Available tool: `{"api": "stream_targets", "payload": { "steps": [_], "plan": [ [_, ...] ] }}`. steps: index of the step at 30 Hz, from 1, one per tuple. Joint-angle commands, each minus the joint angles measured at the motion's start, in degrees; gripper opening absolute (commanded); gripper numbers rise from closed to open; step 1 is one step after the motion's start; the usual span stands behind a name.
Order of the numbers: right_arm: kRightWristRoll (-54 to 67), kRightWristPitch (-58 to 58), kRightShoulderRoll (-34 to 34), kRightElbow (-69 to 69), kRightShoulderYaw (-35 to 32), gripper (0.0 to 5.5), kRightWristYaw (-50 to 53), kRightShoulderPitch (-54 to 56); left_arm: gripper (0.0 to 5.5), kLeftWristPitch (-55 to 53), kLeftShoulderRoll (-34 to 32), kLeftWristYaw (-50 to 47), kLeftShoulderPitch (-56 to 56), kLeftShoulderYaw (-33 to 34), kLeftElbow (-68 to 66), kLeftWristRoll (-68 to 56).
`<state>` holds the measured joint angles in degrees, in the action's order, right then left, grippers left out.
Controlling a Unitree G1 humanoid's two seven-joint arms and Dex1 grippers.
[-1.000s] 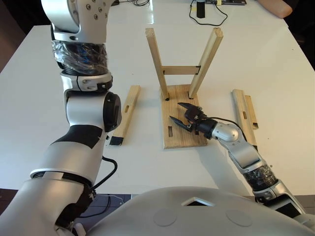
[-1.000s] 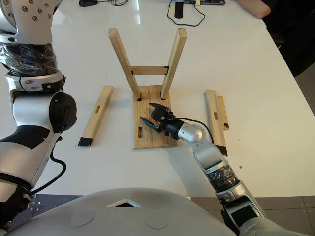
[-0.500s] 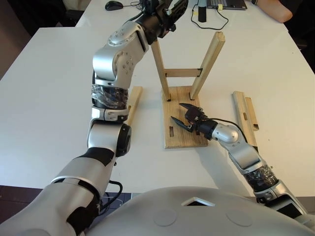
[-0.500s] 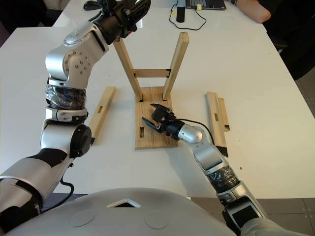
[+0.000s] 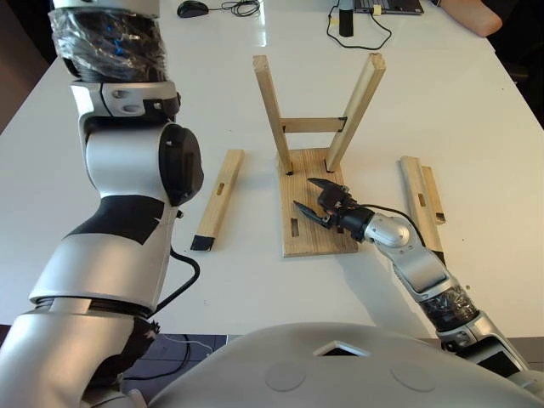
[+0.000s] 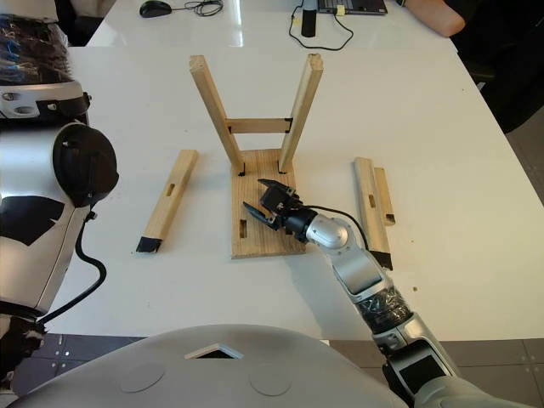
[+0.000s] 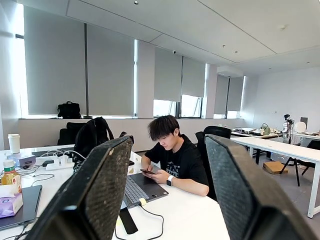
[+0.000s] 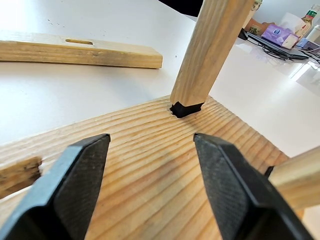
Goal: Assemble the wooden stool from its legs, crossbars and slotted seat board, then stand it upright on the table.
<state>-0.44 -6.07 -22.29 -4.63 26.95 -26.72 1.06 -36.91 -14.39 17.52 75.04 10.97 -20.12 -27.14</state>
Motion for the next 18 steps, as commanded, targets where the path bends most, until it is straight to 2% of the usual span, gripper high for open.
{"api": "stream_targets", "payload": {
  "steps": [1, 3, 5, 12, 18],
  "plan": [
    [-5.5, -9.3, -4.2, 8.5, 4.6, 3.12, -2.4, -7.4, 2.66, 0.6, 7.9, -0.7, -31.9, -13.2, 5.1, 5.5],
    [-5.4, -9.5, -4.5, 7.9, 4.8, 3.12, -2.8, -7.5, 2.66, 4.8, 9.4, 0.6, -41.2, -19.3, 2.9, 8.6],
    [-5.3, -9.7, -5.0, 7.5, 4.7, 3.12, -3.4, -7.1, 2.66, 5.1, 10.3, 0.7, -42.9, -19.4, 3.6, 8.5],
    [-4.5, -9.5, -4.5, 7.0, 3.8, 3.12, -2.7, -6.5, 2.66, 2.6, 10.6, -0.8, -31.6, -9.5, 10.0, 2.1],
    [-0.6, -9.2, -4.5, -1.9, -0.6, 3.12, -2.2, -7.1, 2.66, 0.0, 5.4, -2.5, -24.0, -2.2, 14.1, -0.7]
  ]
}}
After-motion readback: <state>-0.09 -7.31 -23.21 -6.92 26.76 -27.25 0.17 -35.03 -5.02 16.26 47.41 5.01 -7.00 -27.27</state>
